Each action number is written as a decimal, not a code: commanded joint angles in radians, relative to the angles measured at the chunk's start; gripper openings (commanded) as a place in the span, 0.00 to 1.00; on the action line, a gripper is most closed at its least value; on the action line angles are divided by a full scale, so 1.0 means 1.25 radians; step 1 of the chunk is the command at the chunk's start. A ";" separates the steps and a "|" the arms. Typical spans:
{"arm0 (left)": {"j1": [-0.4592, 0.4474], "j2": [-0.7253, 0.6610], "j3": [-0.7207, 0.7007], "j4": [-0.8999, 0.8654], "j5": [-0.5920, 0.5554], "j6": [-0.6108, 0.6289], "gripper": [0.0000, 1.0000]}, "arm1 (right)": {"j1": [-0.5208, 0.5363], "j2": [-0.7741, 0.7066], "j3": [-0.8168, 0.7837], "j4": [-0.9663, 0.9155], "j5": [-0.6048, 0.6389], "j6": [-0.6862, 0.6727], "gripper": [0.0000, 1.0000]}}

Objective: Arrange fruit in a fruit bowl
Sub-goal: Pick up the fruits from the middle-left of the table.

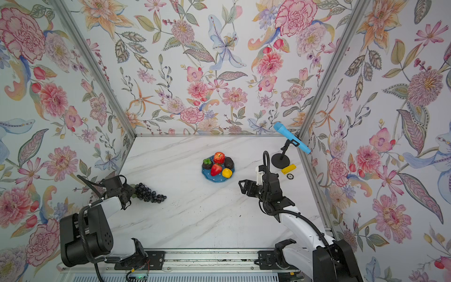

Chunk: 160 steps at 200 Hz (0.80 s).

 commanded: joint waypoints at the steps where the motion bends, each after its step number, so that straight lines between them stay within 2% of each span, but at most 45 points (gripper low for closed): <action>1: -0.005 0.009 0.021 0.018 0.013 0.003 0.42 | -0.005 -0.006 -0.009 0.010 -0.006 0.006 0.81; 44: -0.016 -0.008 0.008 0.059 0.040 0.009 0.31 | -0.008 -0.004 -0.009 0.012 -0.004 0.006 0.81; 65: -0.036 -0.012 0.020 0.060 0.054 0.022 0.21 | -0.008 -0.001 -0.009 0.012 -0.007 0.008 0.81; 122: -0.048 0.006 0.038 0.037 0.067 0.033 0.19 | -0.015 -0.013 -0.011 0.008 -0.009 0.008 0.81; 160: -0.053 0.006 0.041 0.024 0.077 0.025 0.11 | -0.019 -0.014 -0.012 0.008 -0.009 0.008 0.81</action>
